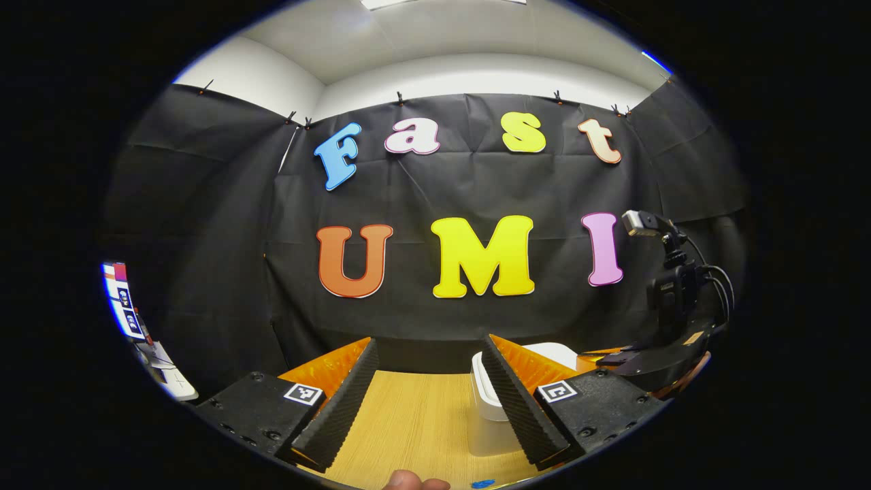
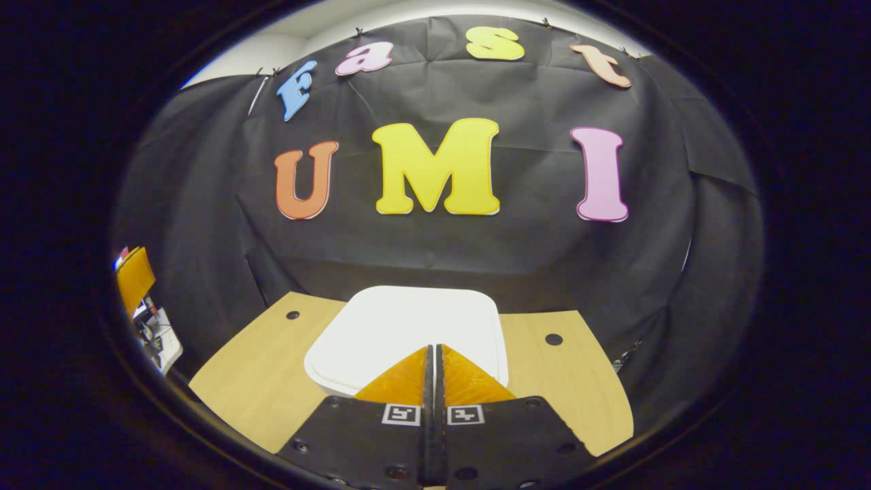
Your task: Press the lid of the desktop garbage bin to open it, pick up the crumpled paper on the desktop and throw it into the bin, then pick up the pop can on the desktop and drop it into the bin, and finally close the garbage bin lid.
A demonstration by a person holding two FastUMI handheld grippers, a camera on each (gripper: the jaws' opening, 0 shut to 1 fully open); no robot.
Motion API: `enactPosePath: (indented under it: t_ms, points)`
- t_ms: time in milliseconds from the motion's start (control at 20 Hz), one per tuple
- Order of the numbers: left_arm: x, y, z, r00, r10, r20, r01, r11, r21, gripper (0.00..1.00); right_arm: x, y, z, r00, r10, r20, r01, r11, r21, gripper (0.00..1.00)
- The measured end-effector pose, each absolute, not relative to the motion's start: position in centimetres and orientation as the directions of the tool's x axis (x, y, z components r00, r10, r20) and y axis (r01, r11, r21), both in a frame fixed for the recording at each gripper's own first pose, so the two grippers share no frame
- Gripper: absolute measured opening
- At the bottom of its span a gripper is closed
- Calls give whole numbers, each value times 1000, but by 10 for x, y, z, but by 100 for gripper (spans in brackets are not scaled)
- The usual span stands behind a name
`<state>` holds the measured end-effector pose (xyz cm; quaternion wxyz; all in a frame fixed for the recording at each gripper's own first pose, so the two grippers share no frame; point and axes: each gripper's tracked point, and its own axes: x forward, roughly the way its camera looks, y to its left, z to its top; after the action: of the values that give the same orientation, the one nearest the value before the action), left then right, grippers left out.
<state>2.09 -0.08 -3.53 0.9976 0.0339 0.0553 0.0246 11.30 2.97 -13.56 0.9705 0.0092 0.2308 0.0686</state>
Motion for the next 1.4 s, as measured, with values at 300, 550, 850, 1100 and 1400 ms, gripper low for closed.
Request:
enactPosePath:
  t_ms: [300,550,850,1100,1400]
  points:
    - [22,1,-46,988,65,-138,-56,996,67,99,115,36,-169,824,160,-543,-131,987,93,0]
    - [27,-5,-52,988,46,-145,-40,998,45,99,115,35,-156,850,132,-511,-114,991,66,1]
    - [25,-3,-63,985,33,-170,-29,999,26,99,111,22,-78,945,113,-306,-98,993,66,78]
    - [16,-10,-82,976,9,-217,-3,1000,26,99,103,10,-58,968,99,-229,-77,992,105,93]
    - [-1,-18,-123,951,-10,-308,10,1000,0,99,64,-22,-83,960,52,-275,-32,997,76,95]
